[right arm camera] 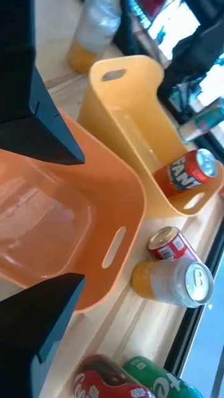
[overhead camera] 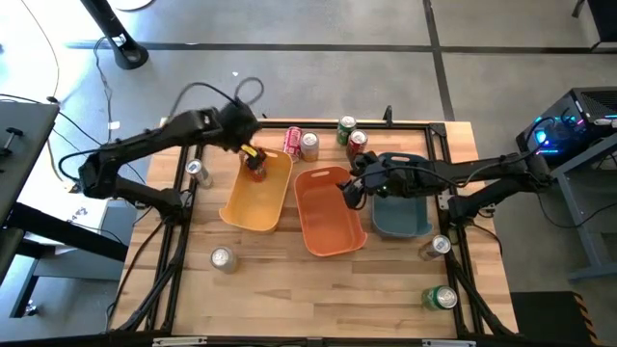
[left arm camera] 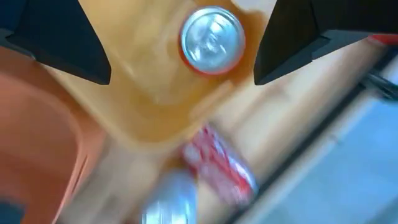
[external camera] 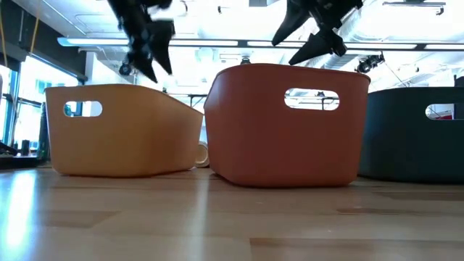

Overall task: Sort soda cans
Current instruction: Put the orange soda can into the yellow bin

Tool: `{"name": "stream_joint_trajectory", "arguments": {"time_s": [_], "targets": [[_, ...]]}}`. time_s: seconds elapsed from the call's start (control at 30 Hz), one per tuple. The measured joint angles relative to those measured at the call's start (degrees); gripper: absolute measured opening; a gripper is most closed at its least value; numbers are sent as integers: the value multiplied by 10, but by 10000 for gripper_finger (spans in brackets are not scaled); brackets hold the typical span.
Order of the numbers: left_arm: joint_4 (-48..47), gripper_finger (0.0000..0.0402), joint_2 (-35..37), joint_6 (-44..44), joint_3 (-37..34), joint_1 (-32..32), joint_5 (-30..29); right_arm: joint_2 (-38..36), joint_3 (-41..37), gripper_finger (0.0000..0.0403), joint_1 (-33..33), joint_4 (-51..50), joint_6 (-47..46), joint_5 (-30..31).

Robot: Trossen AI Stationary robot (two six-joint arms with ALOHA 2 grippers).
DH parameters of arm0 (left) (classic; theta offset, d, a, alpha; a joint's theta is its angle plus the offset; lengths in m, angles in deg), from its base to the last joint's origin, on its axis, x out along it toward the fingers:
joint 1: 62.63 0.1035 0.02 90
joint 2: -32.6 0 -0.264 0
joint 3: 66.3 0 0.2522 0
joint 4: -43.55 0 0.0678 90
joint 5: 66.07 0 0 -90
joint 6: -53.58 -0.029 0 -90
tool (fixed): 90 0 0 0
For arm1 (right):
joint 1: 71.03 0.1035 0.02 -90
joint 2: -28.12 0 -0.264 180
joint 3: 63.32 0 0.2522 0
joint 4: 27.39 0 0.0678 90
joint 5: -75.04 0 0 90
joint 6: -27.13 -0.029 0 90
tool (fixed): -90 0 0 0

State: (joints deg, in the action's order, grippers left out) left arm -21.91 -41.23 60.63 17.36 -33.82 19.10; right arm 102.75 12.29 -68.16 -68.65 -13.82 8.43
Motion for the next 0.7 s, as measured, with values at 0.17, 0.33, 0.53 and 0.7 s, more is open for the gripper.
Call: {"name": "stream_joint_trajectory", "arguments": {"time_s": [0.17,0.33,0.53,0.7], "targets": [[-15,386,1,-65,42,54,-93,0,0,296,-11,36,-31,1],[-10,381,-58,-73,40,175,-104,0,0,296,-18,63,-60,1],[21,381,-132,0,40,322,-60,0,0,296,-18,66,-53,-6],[39,381,-158,52,40,398,4,0,0,296,-18,62,-28,-35]]}}
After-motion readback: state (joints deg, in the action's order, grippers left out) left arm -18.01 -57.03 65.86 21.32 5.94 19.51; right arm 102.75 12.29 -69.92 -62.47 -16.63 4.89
